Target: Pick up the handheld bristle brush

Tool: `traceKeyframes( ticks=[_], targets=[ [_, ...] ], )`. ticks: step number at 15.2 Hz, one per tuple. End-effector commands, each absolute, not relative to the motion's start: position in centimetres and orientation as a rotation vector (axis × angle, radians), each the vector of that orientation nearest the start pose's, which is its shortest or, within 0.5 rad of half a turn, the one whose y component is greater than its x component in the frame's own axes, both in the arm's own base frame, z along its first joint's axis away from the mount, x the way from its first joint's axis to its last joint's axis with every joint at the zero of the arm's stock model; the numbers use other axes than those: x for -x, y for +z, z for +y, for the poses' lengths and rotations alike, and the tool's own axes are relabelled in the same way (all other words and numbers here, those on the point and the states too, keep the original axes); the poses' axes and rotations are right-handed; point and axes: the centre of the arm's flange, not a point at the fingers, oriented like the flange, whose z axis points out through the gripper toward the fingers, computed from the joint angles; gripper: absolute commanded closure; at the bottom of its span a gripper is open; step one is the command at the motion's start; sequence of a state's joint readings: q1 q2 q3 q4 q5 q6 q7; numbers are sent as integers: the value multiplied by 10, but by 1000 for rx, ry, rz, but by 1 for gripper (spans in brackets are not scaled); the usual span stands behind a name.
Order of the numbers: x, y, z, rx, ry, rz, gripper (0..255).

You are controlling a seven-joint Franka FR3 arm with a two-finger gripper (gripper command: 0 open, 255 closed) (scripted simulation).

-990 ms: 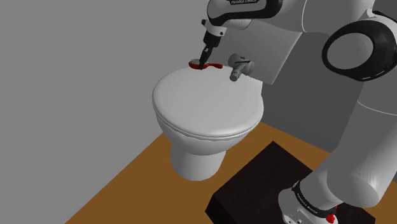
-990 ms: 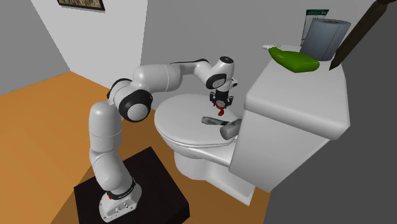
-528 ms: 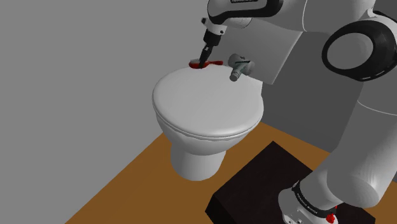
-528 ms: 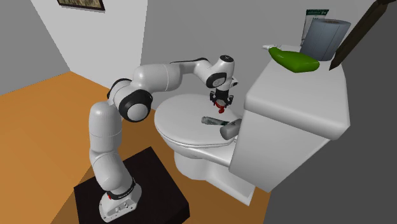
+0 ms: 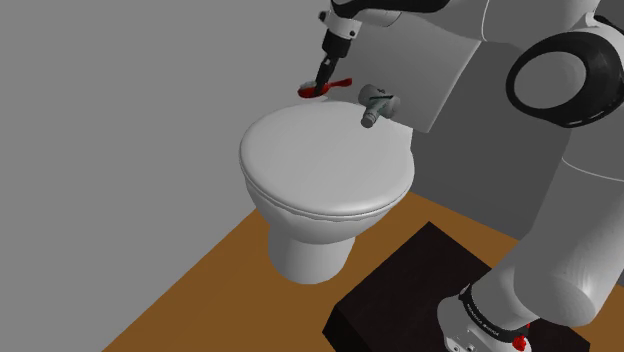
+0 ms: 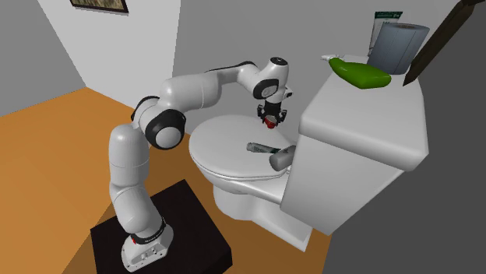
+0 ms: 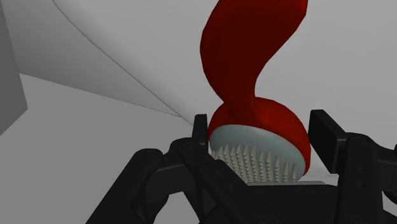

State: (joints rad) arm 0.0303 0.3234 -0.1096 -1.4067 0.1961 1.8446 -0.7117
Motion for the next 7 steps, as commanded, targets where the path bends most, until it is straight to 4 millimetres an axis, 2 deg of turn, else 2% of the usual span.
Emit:
traceKeyframes(
  ticks=[1, 5, 7],
  targets=[
    [-670, 544, -27, 2896, -255, -893, 255],
    [-670, 565, -27, 2896, -255, -893, 255],
    [-670, 566, -27, 2896, -255, -893, 255]
  ],
)
